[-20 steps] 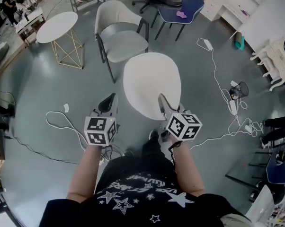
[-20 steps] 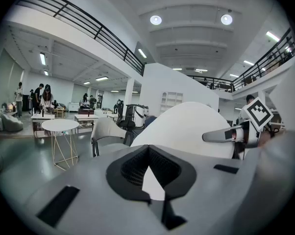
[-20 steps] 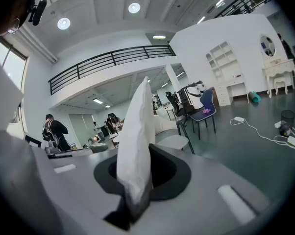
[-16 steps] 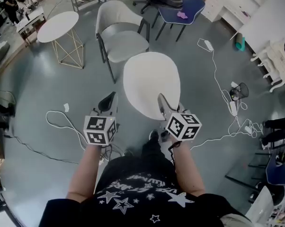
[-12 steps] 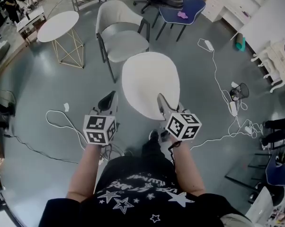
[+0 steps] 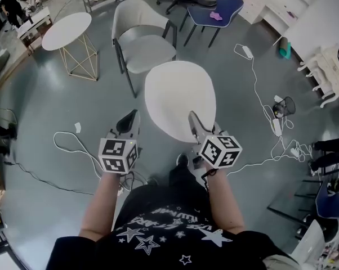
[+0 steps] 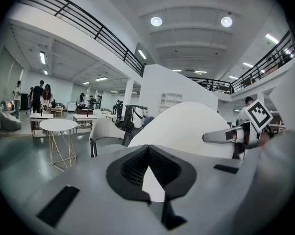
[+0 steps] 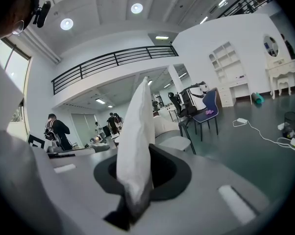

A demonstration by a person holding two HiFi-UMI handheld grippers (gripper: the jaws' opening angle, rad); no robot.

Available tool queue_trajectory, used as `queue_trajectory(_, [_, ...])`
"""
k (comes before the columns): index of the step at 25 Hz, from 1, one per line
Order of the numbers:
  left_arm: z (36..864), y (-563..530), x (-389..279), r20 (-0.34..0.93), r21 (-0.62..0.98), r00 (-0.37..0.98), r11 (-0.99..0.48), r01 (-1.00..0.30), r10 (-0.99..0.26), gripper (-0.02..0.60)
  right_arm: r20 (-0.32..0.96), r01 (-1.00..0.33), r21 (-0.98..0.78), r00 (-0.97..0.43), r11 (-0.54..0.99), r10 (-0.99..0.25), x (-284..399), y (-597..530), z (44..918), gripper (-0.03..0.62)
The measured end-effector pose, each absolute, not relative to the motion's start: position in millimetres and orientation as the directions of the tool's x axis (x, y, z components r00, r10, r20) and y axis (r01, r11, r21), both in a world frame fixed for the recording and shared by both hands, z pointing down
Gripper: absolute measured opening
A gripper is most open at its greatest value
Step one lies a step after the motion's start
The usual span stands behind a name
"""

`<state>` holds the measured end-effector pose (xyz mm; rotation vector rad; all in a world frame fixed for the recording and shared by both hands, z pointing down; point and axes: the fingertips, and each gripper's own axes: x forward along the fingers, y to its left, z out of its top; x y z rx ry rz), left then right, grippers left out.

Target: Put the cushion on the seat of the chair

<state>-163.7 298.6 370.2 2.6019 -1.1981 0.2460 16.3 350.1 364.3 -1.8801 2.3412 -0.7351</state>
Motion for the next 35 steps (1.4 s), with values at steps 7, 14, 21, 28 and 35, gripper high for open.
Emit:
queue_trajectory(7, [388.2, 288.5, -154.1, 0.289, 0.194, 0.644, -0.616, -0.764, -0.708, 0.008, 0.284, -0.897, -0.428, -0.251, 0.112, -0.926, 36.4, 344.0, 383.2, 0.055])
queue_trajectory(14, [399.4, 257.2, -140.5, 0.327, 0.160, 0.620, -0.604, -0.780, -0.713, 0.008, 0.298, -0.892, -0.430, -0.284, 0.137, -0.911, 56.1, 295.1, 398.3, 0.055])
queue_trajectory(21, [392.8, 199.6, -119.1, 0.338, 0.150, 0.567, -0.552, -0.820, -0.751, 0.008, 0.309, -0.873, -0.433, -0.380, 0.227, -0.872, 75.0, 213.9, 394.3, 0.055])
queue_trajectory(28, [380.3, 151.6, -88.4, 0.335, 0.127, 0.522, -0.511, -0.850, -0.785, 0.008, 0.298, -0.843, -0.437, -0.466, 0.315, -0.833, 94.0, 145.1, 382.3, 0.055])
queue_trajectory(35, [394.3, 113.4, -58.7, 0.336, 0.209, 0.483, -0.436, -0.875, -0.808, 0.008, 0.316, -0.819, -0.447, -0.521, 0.360, -0.793, 124.4, 101.3, 394.3, 0.055])
